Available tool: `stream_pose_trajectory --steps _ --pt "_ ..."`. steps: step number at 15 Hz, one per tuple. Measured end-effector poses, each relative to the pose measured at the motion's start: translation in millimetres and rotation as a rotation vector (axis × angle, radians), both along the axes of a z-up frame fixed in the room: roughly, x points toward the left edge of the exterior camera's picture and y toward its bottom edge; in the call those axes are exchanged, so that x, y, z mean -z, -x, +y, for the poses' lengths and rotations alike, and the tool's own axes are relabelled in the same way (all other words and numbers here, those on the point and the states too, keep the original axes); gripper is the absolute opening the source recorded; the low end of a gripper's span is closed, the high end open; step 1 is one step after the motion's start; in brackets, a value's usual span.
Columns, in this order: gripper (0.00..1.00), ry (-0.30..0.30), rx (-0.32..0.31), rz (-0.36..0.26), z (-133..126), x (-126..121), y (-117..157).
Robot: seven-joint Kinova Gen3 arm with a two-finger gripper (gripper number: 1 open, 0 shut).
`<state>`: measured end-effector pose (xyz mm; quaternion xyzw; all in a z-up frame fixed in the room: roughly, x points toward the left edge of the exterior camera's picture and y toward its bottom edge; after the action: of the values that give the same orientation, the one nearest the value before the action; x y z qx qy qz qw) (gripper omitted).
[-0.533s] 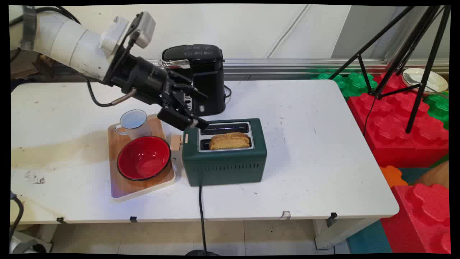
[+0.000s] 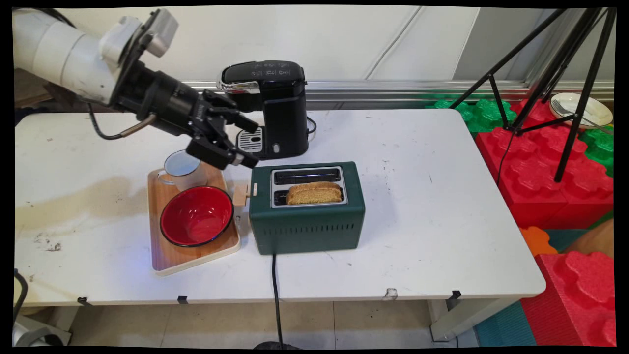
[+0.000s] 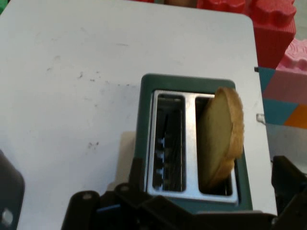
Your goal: Press the toaster switch
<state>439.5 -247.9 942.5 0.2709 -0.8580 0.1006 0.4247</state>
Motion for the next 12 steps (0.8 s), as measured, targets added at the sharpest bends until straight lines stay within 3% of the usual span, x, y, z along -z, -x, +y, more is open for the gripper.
stream_pose_trajectory --steps 12 --pt "1.0 -0.024 0.011 -0.036 22.6 11.0 -39.5"
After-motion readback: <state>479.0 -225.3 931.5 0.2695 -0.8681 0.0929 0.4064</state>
